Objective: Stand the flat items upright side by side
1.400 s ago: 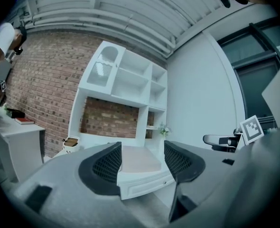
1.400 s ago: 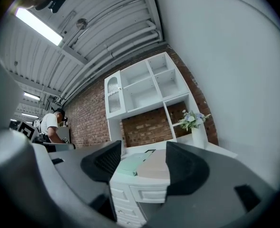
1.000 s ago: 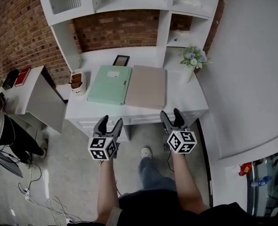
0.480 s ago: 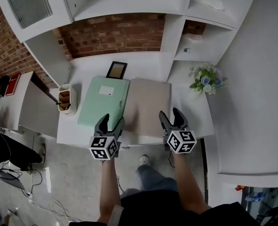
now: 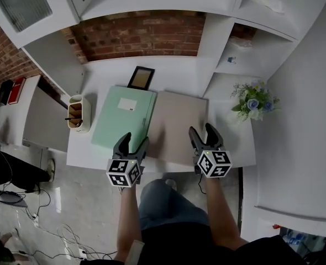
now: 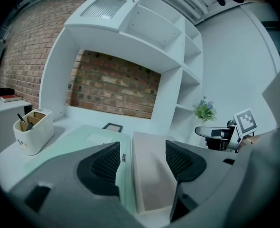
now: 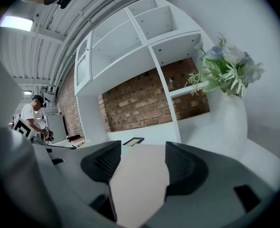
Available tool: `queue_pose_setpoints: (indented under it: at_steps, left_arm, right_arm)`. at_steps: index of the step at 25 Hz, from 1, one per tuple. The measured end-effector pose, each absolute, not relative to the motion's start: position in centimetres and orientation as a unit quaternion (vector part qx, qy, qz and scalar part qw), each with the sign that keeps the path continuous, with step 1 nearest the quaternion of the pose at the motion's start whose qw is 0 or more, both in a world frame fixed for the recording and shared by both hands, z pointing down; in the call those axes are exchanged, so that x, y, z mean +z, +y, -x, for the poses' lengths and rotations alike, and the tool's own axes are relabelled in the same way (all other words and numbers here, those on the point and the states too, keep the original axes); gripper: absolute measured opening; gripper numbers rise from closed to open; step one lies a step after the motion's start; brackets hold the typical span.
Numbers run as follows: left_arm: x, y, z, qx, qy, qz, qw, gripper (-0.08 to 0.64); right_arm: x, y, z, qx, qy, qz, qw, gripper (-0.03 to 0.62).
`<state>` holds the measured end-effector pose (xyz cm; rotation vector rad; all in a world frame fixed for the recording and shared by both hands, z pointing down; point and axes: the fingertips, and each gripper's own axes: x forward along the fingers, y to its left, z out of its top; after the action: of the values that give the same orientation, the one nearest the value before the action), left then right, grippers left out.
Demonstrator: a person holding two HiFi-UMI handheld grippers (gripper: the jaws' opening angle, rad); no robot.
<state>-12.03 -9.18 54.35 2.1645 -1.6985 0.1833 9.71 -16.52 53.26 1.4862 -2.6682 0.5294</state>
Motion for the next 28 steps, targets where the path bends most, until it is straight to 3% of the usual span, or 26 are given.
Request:
queue_pose_setpoints:
  at_steps: [15, 28]
  left_arm:
    - [55.5, -15.2, 10.1, 0.135, -0.548, -0.796, 0.218, 0.273]
    - [60.7, -17.4, 8.1, 0.24, -0.463, -0.781, 0.343, 0.304]
  right_arm:
    - [54.2, -19.4, -11.3, 0.213, -0.837, -0.501, 0.044, 0.275]
    - [60.8, -19.0, -10.8, 0.302, -0.797, -0.497, 0.161, 0.287]
